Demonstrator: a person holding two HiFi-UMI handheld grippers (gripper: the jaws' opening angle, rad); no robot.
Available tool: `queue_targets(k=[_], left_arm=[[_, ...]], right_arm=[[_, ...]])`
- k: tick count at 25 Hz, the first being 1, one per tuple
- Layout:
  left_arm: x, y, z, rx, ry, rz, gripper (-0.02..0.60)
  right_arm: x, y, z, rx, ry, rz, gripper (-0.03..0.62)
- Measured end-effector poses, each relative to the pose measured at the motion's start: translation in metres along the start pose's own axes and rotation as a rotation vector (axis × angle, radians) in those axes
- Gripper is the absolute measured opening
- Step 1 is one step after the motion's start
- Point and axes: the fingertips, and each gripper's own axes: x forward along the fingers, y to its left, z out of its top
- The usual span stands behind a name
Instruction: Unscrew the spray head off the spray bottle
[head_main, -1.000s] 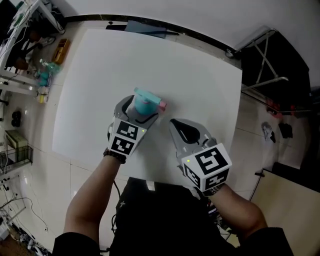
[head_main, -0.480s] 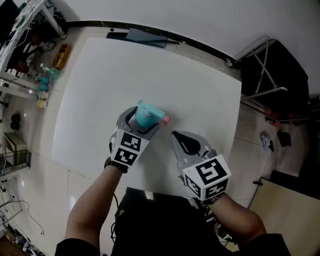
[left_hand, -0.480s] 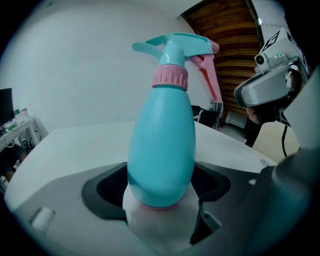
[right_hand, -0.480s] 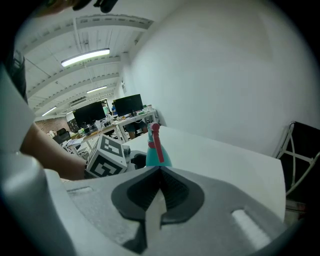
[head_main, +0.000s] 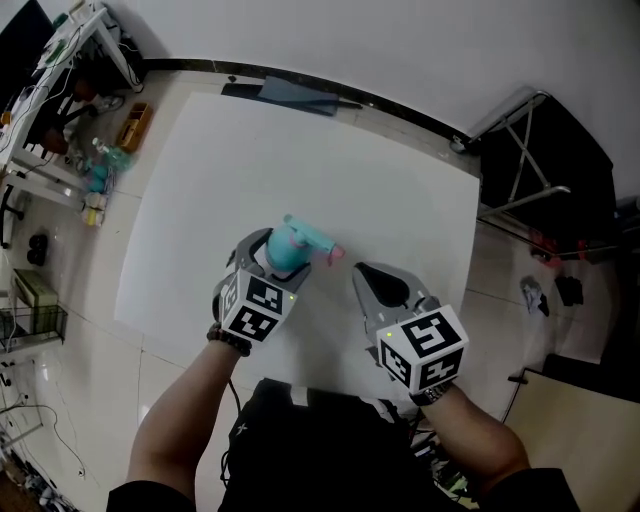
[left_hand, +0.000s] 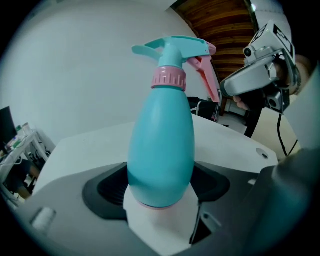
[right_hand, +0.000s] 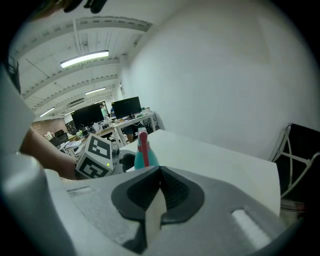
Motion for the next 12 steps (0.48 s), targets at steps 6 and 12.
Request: queue_targets(k=[6, 12], left_arm=[[-0.023, 0.01, -0.004, 0.061, 0.055, 0.034, 0.407], [-0.048, 0.016, -0.014, 0.158, 0.114, 0.042, 0.407]], right_arm=[[-0.009, 0.005, 0.021, -0.011, -0.044, 0.0, -0.008], [-0.016, 0.019, 0.038, -0.012, -0.068, 0.026, 0.086]])
